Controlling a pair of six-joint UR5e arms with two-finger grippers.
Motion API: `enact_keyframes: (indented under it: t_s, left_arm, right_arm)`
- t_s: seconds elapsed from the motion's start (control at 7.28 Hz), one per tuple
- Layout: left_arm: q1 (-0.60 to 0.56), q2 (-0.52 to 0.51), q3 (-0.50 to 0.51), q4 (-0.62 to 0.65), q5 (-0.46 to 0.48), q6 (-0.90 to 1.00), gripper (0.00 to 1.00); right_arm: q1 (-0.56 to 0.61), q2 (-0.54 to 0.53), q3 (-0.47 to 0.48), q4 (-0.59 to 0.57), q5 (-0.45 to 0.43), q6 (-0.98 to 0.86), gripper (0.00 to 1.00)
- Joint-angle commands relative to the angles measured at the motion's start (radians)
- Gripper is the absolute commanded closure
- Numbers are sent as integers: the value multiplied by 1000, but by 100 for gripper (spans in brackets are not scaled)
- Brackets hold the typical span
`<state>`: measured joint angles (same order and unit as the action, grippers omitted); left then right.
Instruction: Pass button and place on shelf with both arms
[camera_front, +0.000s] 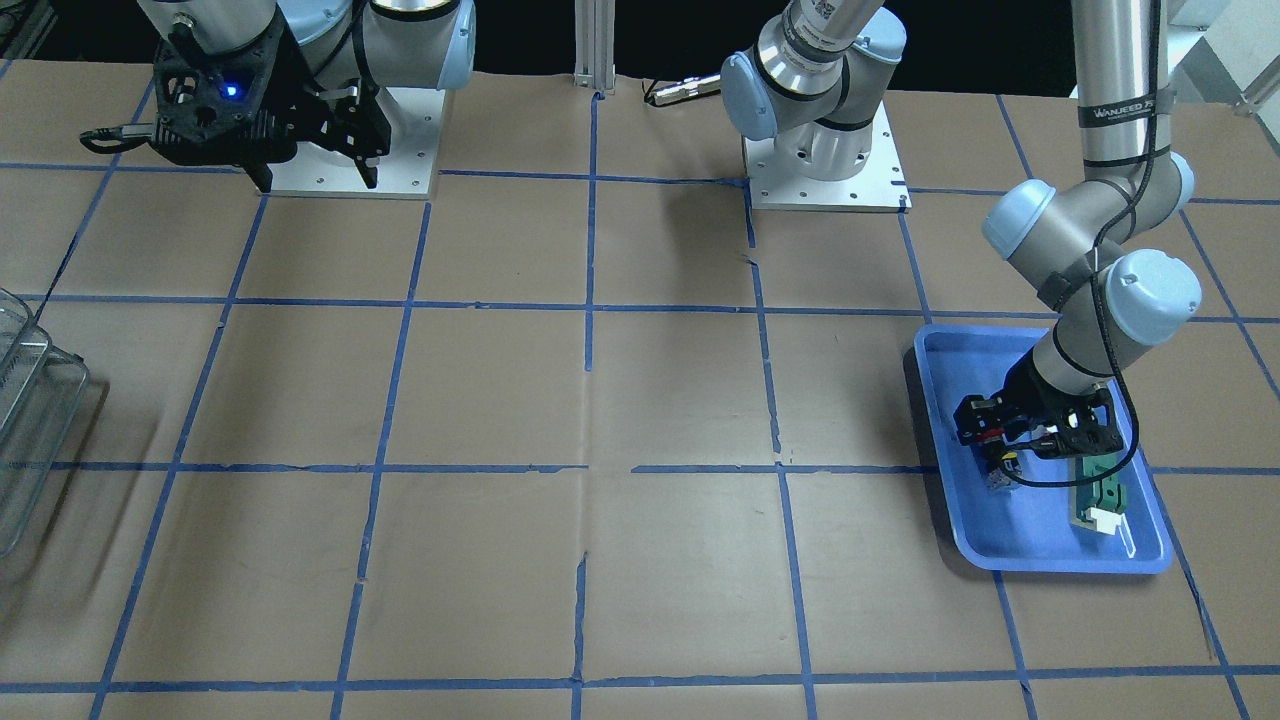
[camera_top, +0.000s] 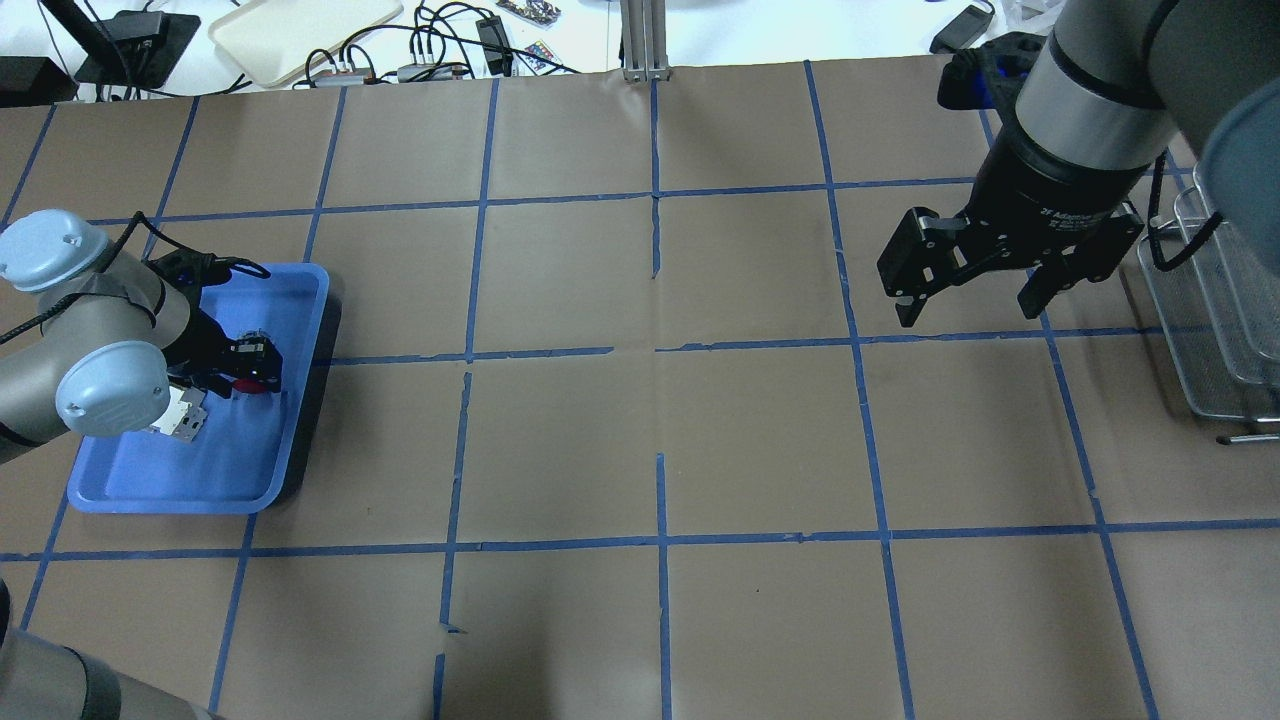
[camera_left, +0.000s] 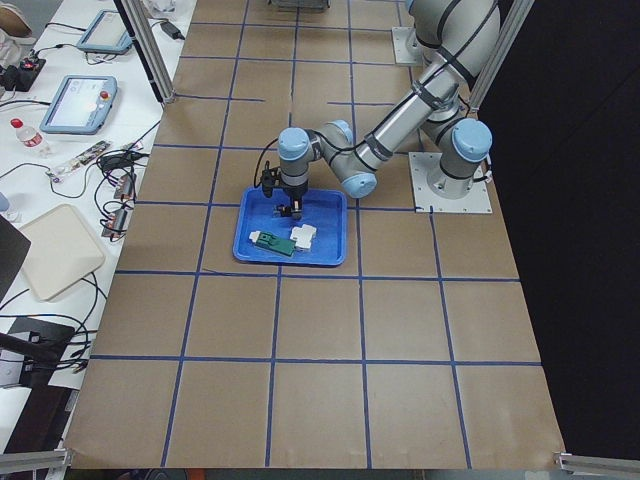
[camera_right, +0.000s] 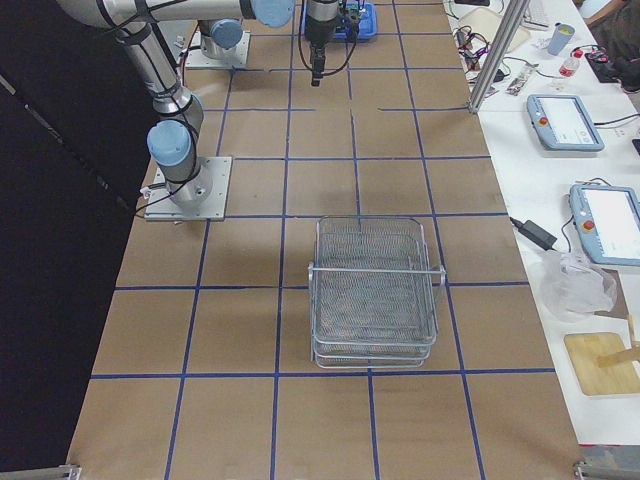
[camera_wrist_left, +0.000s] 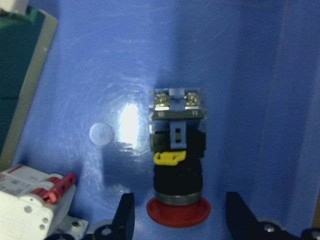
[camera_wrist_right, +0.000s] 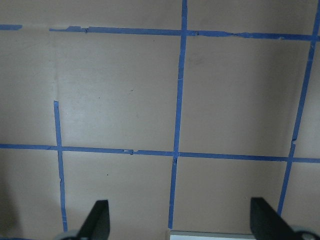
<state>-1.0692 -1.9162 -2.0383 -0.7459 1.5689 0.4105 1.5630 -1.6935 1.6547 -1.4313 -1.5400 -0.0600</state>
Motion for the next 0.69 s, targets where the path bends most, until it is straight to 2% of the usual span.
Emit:
enact_keyframes:
  t_s: [0.0, 0.14, 0.27, 0.55]
  left_arm:
    - [0, -7, 10, -1, -1, 1, 45]
    - [0, -7, 9, -1, -3, 1, 53]
    - [0, -6, 6, 0, -4, 1, 65]
    - [-3, 15, 3, -3, -9, 13, 73]
  right_arm:
    - [-10, 3, 2, 5, 1, 0, 0]
    - [-14, 8, 2, -12, 7, 0, 0]
    - [-15, 18, 0, -79, 6, 0, 0]
    - [-47, 23, -10, -107, 32, 8, 0]
